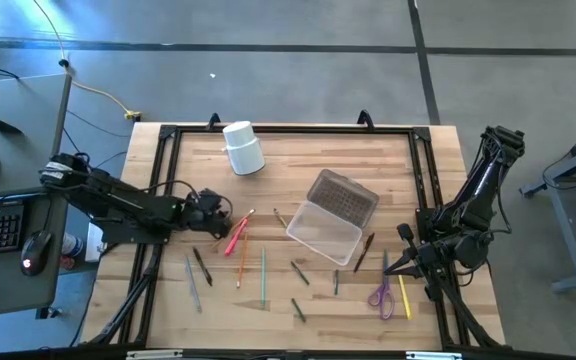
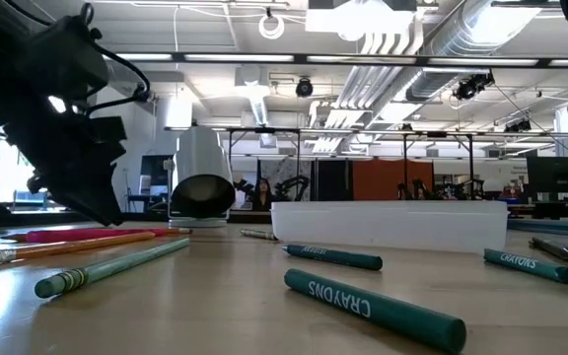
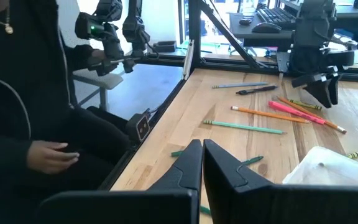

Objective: Pick & place school supplies into a supply box
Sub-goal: Put the left green crayon into the supply box

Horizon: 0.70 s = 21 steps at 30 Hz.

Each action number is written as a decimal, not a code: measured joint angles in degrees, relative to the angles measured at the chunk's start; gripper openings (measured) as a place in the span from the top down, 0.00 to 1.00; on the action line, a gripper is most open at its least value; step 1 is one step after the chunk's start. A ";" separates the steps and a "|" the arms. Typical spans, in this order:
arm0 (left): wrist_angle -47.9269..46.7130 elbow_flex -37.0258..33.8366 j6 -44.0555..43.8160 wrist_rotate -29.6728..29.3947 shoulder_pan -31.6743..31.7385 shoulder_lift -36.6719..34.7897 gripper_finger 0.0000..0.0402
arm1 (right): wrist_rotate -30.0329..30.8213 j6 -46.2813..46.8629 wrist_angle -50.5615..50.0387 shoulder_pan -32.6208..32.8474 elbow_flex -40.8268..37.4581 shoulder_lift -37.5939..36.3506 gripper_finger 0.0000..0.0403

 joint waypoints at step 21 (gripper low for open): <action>2.01 0.07 -2.59 11.90 0.61 -1.24 0.53 | 0.00 0.00 -0.01 0.00 0.00 -0.01 1.00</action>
